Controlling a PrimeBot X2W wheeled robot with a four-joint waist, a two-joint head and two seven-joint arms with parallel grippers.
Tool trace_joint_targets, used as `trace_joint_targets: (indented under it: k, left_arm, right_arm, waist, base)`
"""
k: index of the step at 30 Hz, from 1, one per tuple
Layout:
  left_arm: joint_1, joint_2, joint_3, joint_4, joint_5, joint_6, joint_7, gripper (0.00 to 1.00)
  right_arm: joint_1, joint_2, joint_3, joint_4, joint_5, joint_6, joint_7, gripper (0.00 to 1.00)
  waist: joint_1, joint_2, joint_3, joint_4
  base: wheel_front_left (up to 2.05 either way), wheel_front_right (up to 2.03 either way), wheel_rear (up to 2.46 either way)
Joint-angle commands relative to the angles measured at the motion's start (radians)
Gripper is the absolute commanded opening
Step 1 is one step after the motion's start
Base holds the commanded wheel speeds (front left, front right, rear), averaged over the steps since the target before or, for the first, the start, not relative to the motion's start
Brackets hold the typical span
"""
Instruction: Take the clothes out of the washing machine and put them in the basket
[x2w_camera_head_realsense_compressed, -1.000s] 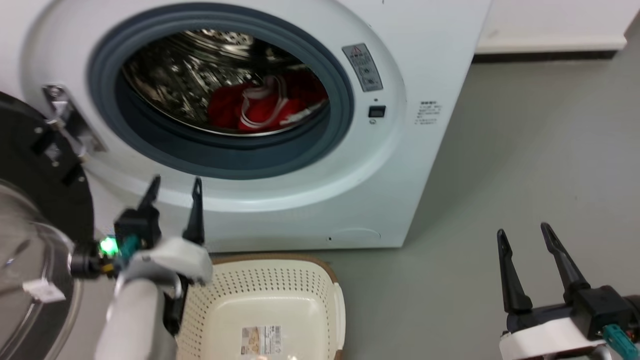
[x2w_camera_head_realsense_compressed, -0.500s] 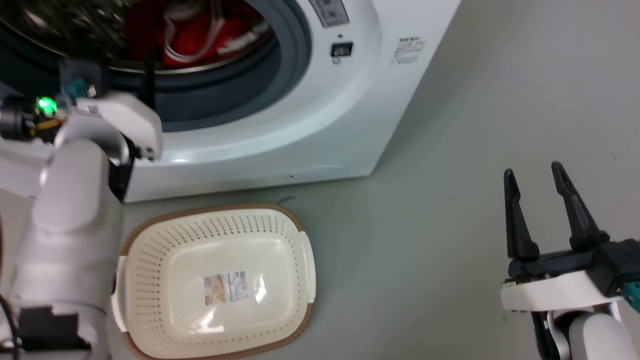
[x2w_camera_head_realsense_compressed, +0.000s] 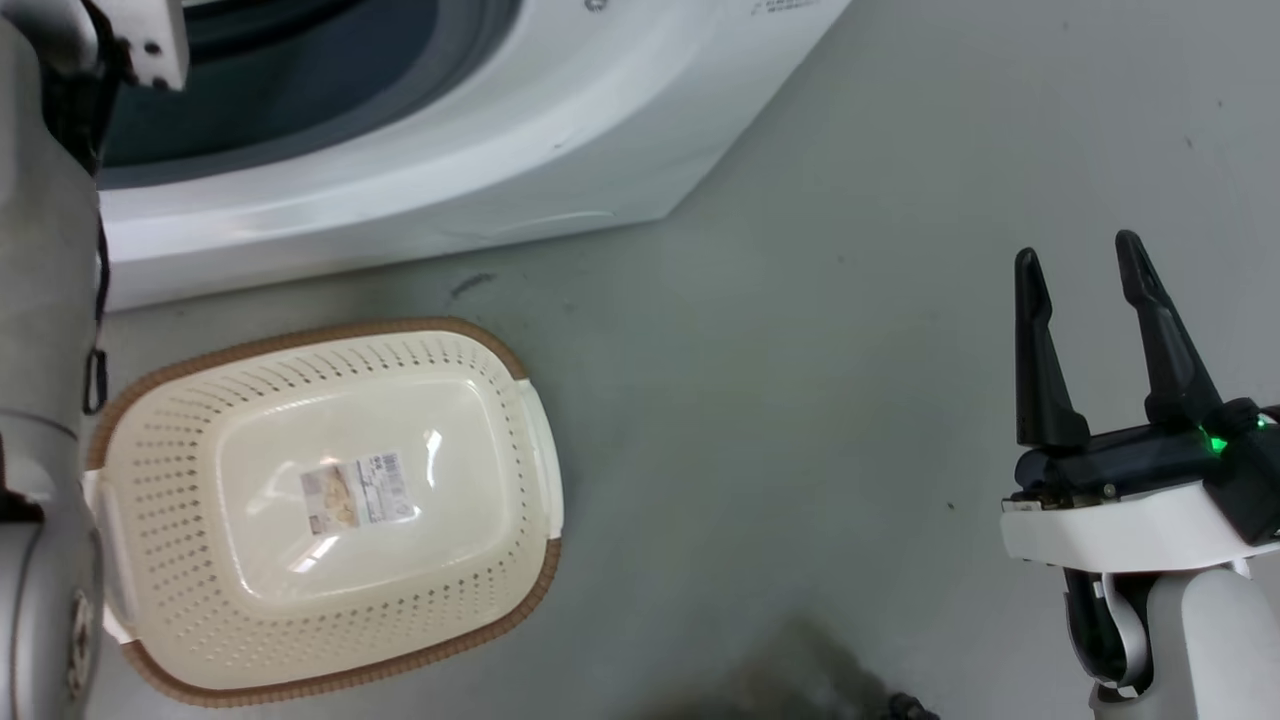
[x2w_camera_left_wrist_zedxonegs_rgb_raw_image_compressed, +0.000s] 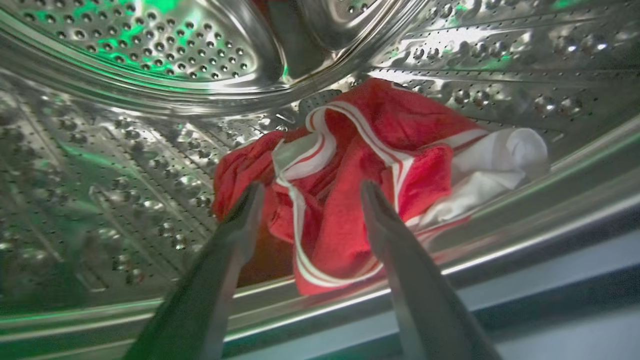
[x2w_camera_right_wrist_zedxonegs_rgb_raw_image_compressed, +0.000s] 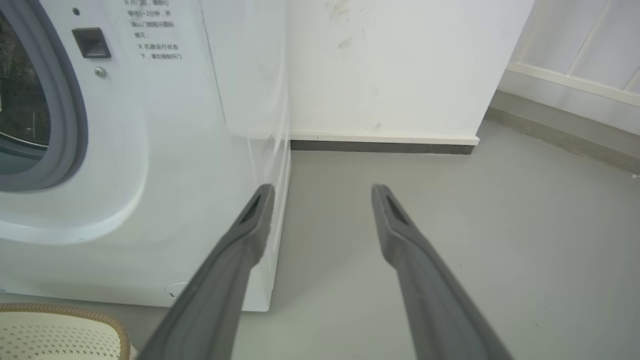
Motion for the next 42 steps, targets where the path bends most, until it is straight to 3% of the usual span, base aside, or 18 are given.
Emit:
trace_joint_targets:
  k: [1, 13, 23, 24, 25, 26, 42]
  left_arm:
    - [-0.034, 0.012, -0.011, 0.013, -0.020, 0.000, 0.026, 1.00]
    - [-0.239, 0.057, -0.170, 0.072, -0.121, 0.000, 0.302, 1.00]
    - [-0.276, 0.077, -0.250, 0.081, -0.180, 0.000, 0.377, 1.00]
    - [-0.274, 0.077, -0.257, 0.081, -0.182, 0.000, 0.380, 0.96]
    - [-0.275, 0.081, -0.264, 0.075, -0.182, -0.001, 0.368, 0.33]
    - [-0.273, 0.082, -0.268, 0.072, -0.187, 0.000, 0.362, 0.00]
    - [-0.167, 0.038, -0.302, 0.053, -0.320, 0.000, 0.207, 0.00]
  right_arm:
    - [-0.020, 0.003, 0.002, -0.006, 0.011, -0.001, -0.004, 1.00]
    - [-0.067, 0.003, 0.016, -0.031, 0.038, -0.001, -0.004, 1.00]
    - [-0.080, 0.003, 0.012, -0.037, 0.054, -0.001, -0.004, 1.00]
    - [-0.079, 0.003, 0.013, -0.036, 0.055, -0.001, -0.004, 1.00]
    - [-0.079, 0.003, 0.013, -0.035, 0.055, -0.001, -0.004, 1.00]
    - [-0.081, 0.003, 0.014, -0.034, 0.056, -0.001, -0.004, 1.00]
    - [-0.053, 0.002, 0.020, -0.015, 0.013, -0.001, -0.004, 1.00]
  waist:
    - [-0.0003, 0.0000, 0.046, -0.027]
    - [-0.0003, 0.0000, 0.166, -0.051]
    - [-0.0003, 0.0000, 0.198, -0.057]
    - [-0.0003, 0.0000, 0.198, -0.056]
    - [-0.0003, 0.0000, 0.198, -0.056]
    - [-0.0003, 0.0000, 0.197, -0.055]
    - [-0.0003, 0.0000, 0.079, -0.006]
  base:
    - [0.00, 0.00, 0.00]
    - [0.00, 0.00, 0.00]
    - [0.00, 0.00, 0.00]
    - [0.00, 0.00, 0.00]
    - [0.00, 0.00, 0.00]
    - [0.00, 0.00, 0.00]
    - [0.00, 0.00, 0.00]
